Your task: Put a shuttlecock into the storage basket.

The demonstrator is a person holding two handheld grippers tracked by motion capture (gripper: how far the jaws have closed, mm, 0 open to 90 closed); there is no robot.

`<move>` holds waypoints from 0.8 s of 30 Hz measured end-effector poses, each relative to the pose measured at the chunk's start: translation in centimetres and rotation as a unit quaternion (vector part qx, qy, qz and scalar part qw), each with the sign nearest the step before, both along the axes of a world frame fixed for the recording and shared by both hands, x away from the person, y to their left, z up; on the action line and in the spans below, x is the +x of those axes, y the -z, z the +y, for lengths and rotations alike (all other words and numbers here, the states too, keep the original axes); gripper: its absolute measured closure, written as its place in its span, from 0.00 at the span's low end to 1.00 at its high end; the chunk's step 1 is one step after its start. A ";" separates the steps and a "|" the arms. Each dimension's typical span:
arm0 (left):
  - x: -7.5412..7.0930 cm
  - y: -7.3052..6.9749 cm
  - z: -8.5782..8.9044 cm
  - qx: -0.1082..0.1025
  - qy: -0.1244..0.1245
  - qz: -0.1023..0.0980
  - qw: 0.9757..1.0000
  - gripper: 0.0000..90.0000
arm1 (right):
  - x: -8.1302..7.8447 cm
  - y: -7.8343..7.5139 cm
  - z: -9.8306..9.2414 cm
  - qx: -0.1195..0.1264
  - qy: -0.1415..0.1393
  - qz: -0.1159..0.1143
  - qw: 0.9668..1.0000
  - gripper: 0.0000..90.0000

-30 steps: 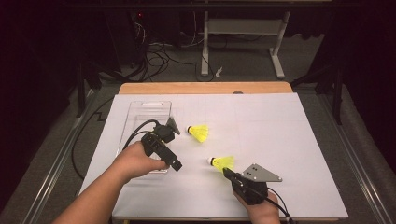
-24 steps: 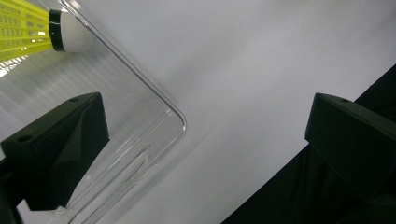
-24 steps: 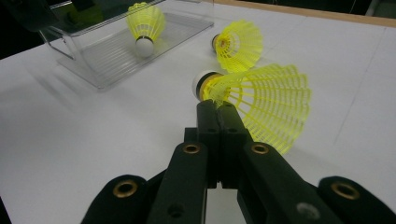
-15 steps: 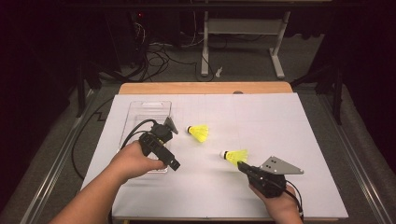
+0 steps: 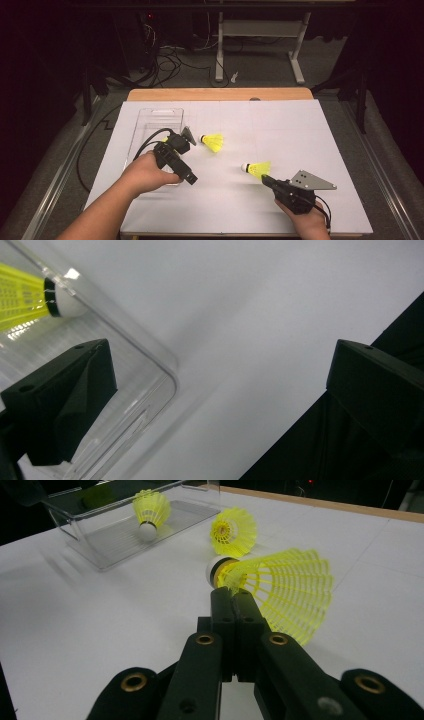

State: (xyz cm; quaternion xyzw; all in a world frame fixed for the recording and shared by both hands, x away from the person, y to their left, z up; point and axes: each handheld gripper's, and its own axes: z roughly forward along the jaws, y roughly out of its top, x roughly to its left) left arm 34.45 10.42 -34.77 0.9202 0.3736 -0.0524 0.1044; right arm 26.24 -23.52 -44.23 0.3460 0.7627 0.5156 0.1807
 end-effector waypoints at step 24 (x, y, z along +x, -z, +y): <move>-1.0 0.7 -2.8 0.003 0.067 0.000 0.998 0.01 | 0.4 0.2 0.4 0.002 -0.051 0.029 0.998 1.00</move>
